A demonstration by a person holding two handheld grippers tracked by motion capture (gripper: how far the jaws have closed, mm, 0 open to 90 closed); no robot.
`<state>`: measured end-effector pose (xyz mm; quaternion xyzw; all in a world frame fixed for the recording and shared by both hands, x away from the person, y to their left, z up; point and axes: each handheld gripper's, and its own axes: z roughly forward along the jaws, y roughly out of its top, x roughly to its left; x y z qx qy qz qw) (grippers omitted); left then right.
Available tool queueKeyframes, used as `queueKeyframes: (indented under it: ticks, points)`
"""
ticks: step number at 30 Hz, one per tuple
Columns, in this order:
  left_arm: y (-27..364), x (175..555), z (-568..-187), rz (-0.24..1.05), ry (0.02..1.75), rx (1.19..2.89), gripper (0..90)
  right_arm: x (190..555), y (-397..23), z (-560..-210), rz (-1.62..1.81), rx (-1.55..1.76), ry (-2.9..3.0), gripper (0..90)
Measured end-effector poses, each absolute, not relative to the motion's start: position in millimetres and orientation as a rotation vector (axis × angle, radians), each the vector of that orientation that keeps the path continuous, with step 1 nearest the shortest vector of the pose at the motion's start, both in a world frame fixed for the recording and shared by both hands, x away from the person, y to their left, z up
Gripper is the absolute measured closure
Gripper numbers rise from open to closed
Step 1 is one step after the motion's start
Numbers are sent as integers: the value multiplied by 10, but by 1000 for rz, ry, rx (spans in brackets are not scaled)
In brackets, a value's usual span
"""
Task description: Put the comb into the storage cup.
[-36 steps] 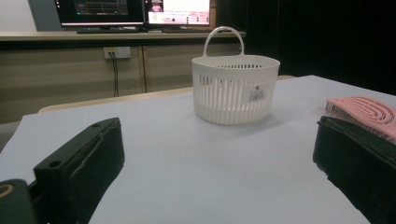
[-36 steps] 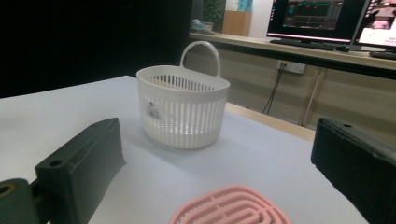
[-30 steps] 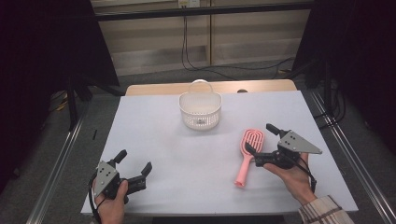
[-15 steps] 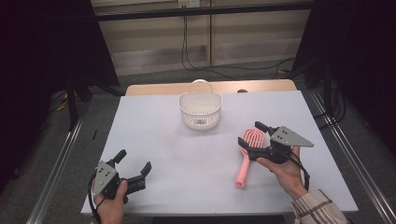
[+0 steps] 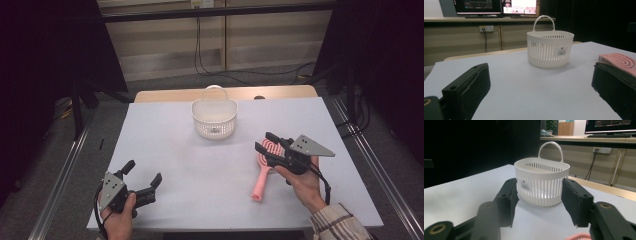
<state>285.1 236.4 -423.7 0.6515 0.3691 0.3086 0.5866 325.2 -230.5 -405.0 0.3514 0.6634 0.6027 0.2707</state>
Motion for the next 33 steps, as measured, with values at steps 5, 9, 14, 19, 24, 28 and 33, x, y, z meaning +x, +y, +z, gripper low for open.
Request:
queueKeyframes:
  ticks: [5, 9, 14, 19, 24, 28, 33]
  points:
    - [2362, 2849, -4239, 710, 857, 1525, 20, 3255, -2303, -4045, 1647, 913, 1824, 649]
    - [2357, 2847, -4237, 713, 850, 1528, 20, 3247, -2288, -4038, 1636, 888, 1842, 719]
    - [2359, 2847, -4239, 712, 858, 1522, 20, 3234, -2290, -4032, 1645, 866, 1865, 825]
    - [2354, 2845, -4239, 710, 855, 1522, 20, 3237, -2284, -4036, 1645, 862, 1875, 864]
    - [2351, 2848, -4240, 709, 852, 1529, 20, 3241, -2272, -4050, 1634, 865, 1897, 900]
    - [2351, 2848, -4240, 709, 853, 1530, 20, 3216, -2220, -4008, 1648, 856, 1934, 900]
    - [2353, 2843, -4240, 713, 849, 1537, 20, 3208, -2167, -3949, 1624, 860, 2011, 900]
